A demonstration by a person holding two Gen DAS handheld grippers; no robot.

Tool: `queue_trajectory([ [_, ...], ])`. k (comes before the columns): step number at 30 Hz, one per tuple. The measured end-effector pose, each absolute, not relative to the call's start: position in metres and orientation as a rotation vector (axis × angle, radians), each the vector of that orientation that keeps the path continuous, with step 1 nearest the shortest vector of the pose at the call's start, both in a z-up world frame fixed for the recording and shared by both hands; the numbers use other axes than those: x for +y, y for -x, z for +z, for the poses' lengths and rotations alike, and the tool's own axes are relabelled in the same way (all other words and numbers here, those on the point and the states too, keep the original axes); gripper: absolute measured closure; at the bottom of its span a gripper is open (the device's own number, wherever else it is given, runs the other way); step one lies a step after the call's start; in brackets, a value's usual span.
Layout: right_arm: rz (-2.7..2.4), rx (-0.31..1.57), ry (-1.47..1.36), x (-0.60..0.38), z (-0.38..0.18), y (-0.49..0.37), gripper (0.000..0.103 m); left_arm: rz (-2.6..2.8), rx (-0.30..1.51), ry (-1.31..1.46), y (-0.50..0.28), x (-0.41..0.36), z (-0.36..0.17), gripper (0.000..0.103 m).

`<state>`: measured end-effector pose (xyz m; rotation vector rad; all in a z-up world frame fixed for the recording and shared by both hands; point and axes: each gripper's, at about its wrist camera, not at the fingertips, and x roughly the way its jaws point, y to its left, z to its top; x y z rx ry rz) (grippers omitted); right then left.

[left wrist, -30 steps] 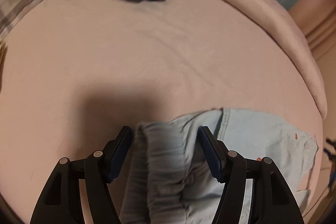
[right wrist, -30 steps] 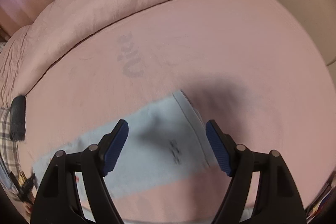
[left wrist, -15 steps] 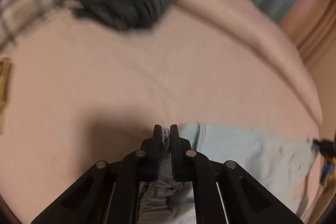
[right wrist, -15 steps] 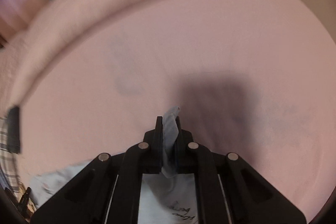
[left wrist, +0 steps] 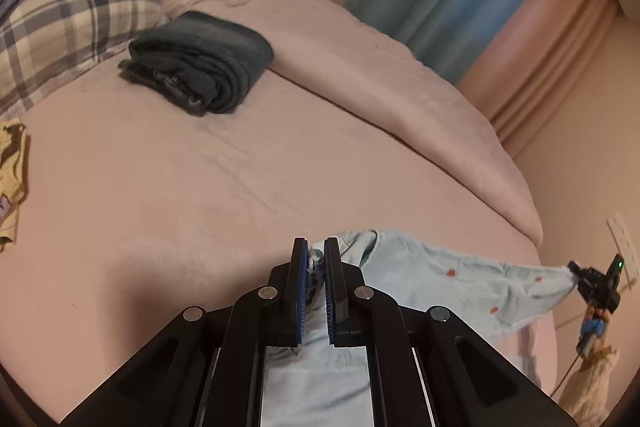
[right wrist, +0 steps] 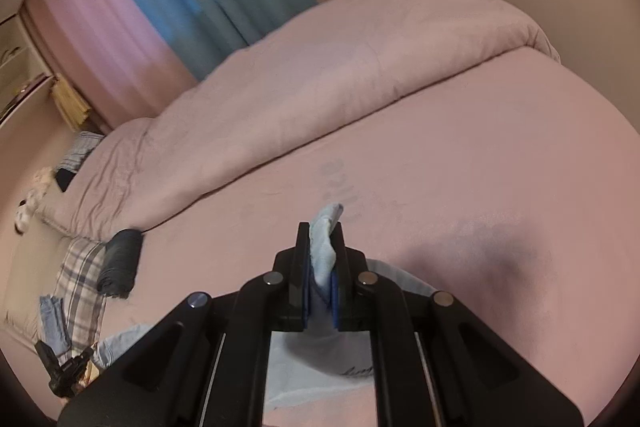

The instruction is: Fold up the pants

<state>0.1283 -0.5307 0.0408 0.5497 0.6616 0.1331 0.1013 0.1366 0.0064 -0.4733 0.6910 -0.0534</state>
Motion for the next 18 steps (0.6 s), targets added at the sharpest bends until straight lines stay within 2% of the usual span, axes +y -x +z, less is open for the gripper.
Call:
queue_trajectory([
  [5,0.163,0.609,-0.544,-0.536,0.035,-0.066,0.095,-0.080,0.616,0.507,-0.044,0.142,0.015,0.098],
  [8,0.150,0.582,-0.525,-0.546,0.020,-0.014,0.095,-0.075,0.631,0.550,-0.009,0.148,0.003,0.098],
  [14,0.077,0.660,-0.620,-0.568,-0.056,0.064,0.094,-0.039,0.742,0.635,0.029,0.158,-0.041,0.097],
  [18,-0.005,0.812,-0.631,-0.565,-0.114,0.090,0.094,0.037,0.859,0.604,0.025,0.154,-0.067,0.095],
])
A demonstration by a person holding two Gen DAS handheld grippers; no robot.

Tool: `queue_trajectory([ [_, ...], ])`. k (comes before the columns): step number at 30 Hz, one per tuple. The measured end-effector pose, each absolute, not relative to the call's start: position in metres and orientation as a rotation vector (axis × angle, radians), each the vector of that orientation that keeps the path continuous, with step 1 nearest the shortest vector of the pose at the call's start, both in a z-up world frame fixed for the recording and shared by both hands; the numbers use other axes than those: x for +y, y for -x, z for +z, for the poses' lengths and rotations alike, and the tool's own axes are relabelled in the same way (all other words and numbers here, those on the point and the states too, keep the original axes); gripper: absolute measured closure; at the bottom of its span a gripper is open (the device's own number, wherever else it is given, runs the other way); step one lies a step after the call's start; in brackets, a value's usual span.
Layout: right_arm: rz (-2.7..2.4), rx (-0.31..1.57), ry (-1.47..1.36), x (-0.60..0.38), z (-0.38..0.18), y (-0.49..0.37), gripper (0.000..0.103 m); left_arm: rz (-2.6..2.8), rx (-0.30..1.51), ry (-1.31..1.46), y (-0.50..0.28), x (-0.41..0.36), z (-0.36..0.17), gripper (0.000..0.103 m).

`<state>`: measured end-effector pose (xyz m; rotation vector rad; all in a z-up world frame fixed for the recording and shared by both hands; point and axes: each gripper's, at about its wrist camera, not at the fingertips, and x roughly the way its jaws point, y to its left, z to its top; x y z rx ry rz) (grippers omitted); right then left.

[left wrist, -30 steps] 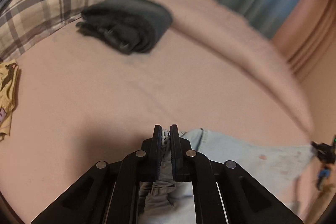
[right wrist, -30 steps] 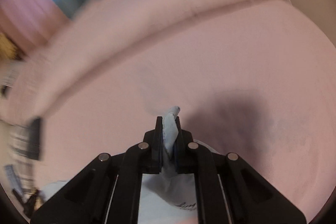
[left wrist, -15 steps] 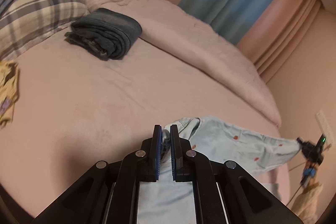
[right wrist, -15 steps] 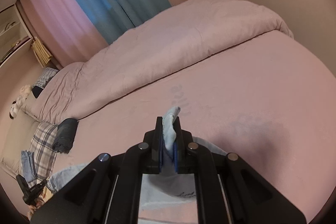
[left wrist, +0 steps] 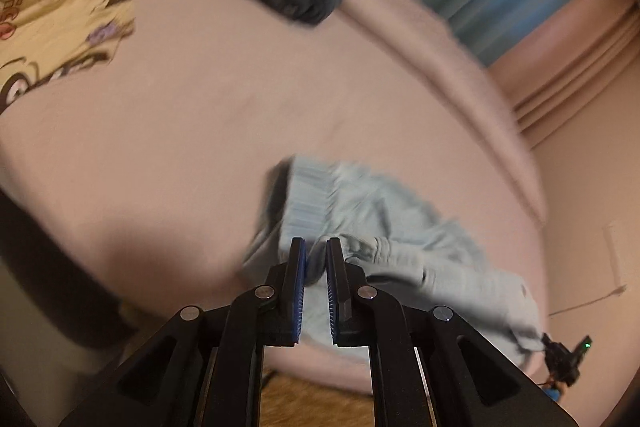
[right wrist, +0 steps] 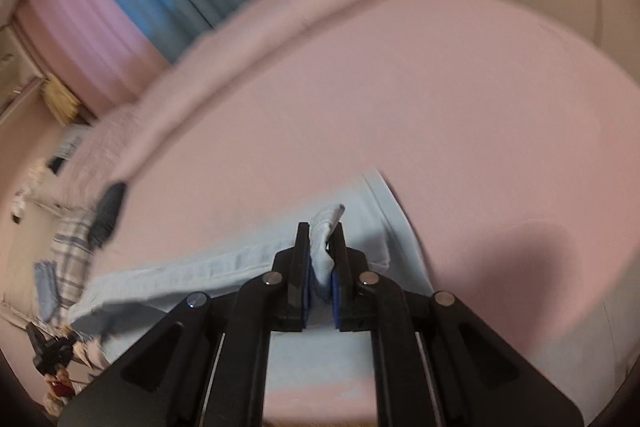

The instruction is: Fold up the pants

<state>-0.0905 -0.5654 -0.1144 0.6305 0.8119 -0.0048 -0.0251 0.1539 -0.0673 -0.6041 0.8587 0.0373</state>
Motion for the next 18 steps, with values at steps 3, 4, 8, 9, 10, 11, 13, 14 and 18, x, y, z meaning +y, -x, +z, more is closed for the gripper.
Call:
queue_trajectory([
  [3,-0.030,0.859,-0.661,-0.564,-0.135,0.091,0.093,0.038,0.892,0.582,0.020,0.148,-0.073,0.095],
  [4,-0.035,0.864,-0.672,-0.563,-0.138,0.089,0.093,0.047,0.894,0.566,0.017,0.146,-0.072,0.095],
  [8,-0.057,0.864,-0.655,-0.561,-0.127,0.064,0.093,0.065,0.903,0.546,0.013,0.141,-0.069,0.095],
  [9,-0.060,0.860,-0.642,-0.559,-0.119,0.053,0.093,0.066,0.902,0.543,0.013,0.140,-0.069,0.095],
  [10,-0.059,0.850,-0.630,-0.557,-0.109,0.040,0.093,0.068,0.903,0.541,0.015,0.139,-0.070,0.095],
  [11,-0.050,0.837,-0.621,-0.555,-0.099,0.029,0.093,0.071,0.903,0.537,0.017,0.139,-0.072,0.095],
  [13,-0.017,0.797,-0.583,-0.543,-0.073,0.001,0.093,0.074,0.904,0.530,0.018,0.139,-0.072,0.095],
  [14,0.001,0.778,-0.562,-0.539,-0.061,-0.011,0.093,0.074,0.905,0.531,0.020,0.141,-0.074,0.095],
  [18,0.084,0.694,-0.486,-0.516,-0.001,-0.054,0.093,0.079,0.907,0.546,0.020,0.143,-0.074,0.095],
])
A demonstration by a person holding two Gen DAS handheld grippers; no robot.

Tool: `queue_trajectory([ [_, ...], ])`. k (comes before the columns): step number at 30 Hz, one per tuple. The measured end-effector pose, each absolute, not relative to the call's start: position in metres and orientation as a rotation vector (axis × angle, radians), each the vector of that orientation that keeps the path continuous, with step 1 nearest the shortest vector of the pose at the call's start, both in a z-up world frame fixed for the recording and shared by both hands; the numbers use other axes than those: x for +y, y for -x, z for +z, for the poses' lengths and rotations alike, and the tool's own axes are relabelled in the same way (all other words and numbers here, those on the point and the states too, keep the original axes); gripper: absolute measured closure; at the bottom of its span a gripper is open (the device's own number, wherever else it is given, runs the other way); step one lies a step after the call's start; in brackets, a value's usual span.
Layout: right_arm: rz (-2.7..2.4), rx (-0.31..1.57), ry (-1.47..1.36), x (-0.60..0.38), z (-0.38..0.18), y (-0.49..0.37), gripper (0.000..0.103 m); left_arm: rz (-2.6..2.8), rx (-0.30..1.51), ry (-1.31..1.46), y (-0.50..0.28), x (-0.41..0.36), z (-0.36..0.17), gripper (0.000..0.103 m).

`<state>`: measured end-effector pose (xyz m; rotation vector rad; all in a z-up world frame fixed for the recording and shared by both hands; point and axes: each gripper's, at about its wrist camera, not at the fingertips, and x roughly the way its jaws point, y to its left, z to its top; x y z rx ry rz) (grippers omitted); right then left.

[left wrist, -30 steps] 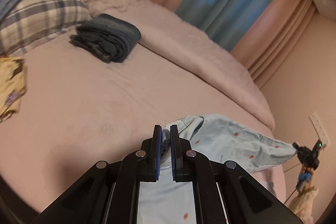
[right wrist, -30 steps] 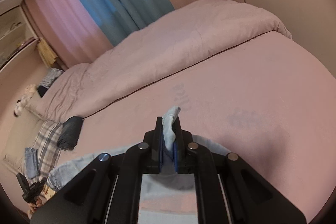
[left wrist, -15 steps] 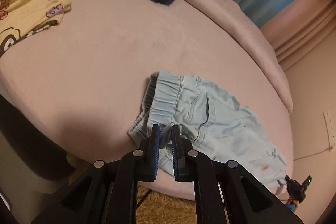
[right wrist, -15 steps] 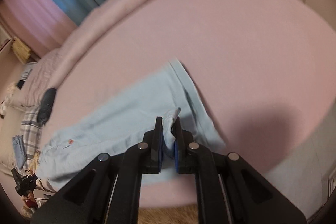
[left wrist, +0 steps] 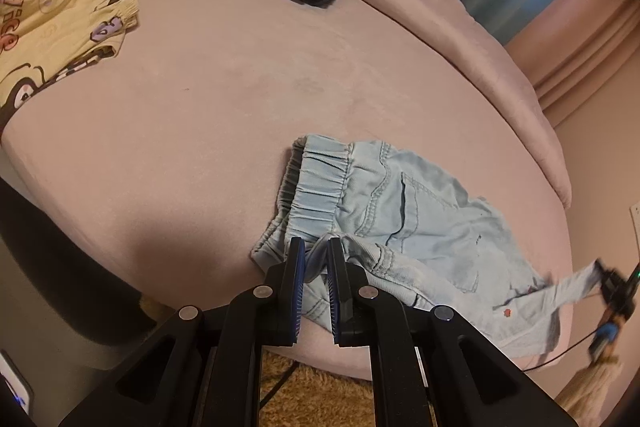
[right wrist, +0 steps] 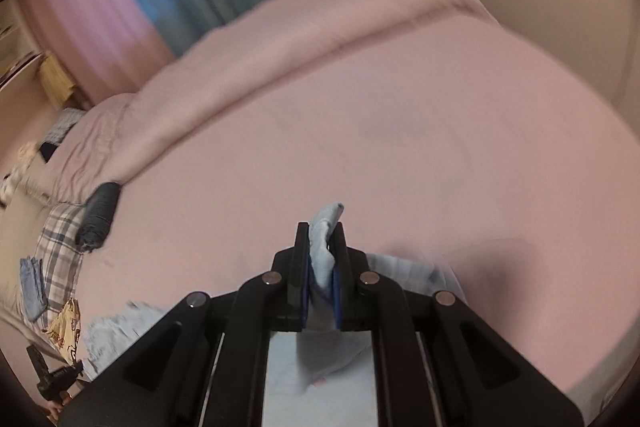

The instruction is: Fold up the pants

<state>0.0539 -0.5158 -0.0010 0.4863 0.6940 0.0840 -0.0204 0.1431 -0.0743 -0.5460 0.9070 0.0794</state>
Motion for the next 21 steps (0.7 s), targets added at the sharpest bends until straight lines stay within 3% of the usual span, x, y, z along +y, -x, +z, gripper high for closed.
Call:
queue_trajectory([
  [3,0.158,0.588,-0.396,-0.499,0.042,-0.057,0.093,0.083,0.908,0.546,0.021,0.143,-0.073,0.095],
  [6,0.177,0.558,-0.358,-0.500,0.045,-0.034,0.093,0.085,0.918,0.528,0.021,0.141,-0.073,0.095],
  [16,-0.048,0.961,-0.543,-0.568,-0.128,0.058,0.088,0.098,0.997,0.476,0.019,0.142,-0.077,0.095],
  [20,-0.066,0.929,-0.575,-0.568,-0.137,0.083,0.081,0.112,1.008,0.461,0.022,0.139,-0.069,0.095],
  [21,-0.078,0.932,-0.565,-0.568,-0.136,0.086,0.073,0.120,1.004,0.448,0.023,0.138,-0.065,0.095],
])
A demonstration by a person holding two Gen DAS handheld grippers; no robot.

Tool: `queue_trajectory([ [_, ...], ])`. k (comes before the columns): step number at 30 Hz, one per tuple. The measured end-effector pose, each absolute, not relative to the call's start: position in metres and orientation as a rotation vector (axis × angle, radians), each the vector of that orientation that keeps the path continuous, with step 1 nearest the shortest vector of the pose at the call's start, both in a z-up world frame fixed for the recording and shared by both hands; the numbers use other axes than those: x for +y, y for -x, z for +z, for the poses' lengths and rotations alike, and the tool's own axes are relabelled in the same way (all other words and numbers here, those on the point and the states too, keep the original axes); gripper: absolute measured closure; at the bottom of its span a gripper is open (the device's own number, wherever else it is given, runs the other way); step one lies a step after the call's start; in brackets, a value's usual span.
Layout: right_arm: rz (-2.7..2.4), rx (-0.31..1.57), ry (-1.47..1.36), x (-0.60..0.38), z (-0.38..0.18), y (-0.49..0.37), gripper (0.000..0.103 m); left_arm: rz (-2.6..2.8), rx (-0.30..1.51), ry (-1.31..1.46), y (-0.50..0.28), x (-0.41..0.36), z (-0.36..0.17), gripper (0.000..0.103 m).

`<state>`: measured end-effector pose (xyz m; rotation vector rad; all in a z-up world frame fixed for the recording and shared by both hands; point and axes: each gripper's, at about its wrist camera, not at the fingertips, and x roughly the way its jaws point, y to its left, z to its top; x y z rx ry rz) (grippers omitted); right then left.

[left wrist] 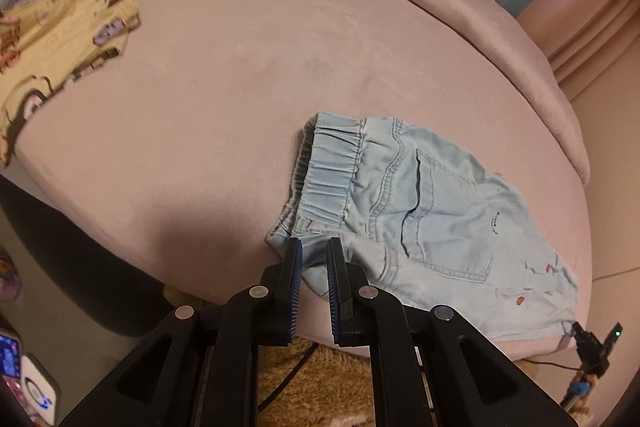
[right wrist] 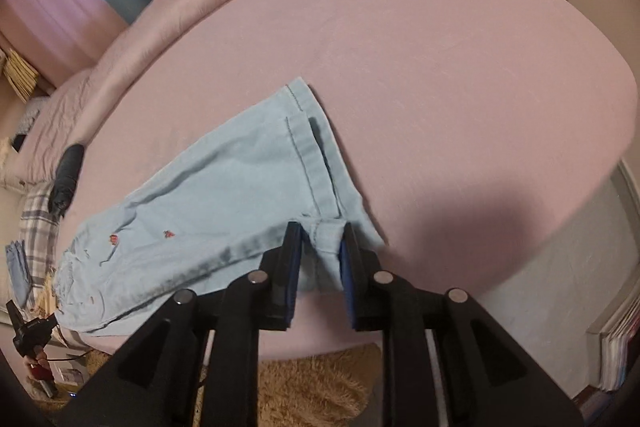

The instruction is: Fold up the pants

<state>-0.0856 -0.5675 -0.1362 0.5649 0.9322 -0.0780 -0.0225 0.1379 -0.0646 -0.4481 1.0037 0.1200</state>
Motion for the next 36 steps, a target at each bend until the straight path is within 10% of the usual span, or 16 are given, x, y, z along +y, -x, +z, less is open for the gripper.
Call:
queue_trajectory([
  [9,-0.124,0.863,-0.557,-0.583,-0.083,0.057,0.039,0.021,0.870,0.362,0.010,0.102,-0.012,0.095],
  [14,-0.087,0.951,-0.534,-0.566,-0.098,-0.001,0.041,-0.215,0.924,0.311,-0.014,0.035,-0.030,0.094],
  [16,-0.118,1.013,-0.492,-0.562,-0.117,-0.013,0.063,-0.282,0.982,0.290,-0.022,0.009,-0.050,0.094],
  [17,-0.162,1.050,-0.428,-0.555,-0.126,-0.018,0.097,-0.298,1.003,0.281,-0.024,0.002,-0.057,0.094],
  [36,-0.206,0.932,-0.433,-0.549,-0.128,-0.055,0.097,-0.262,1.156,0.327,-0.010,0.004,-0.120,0.094],
])
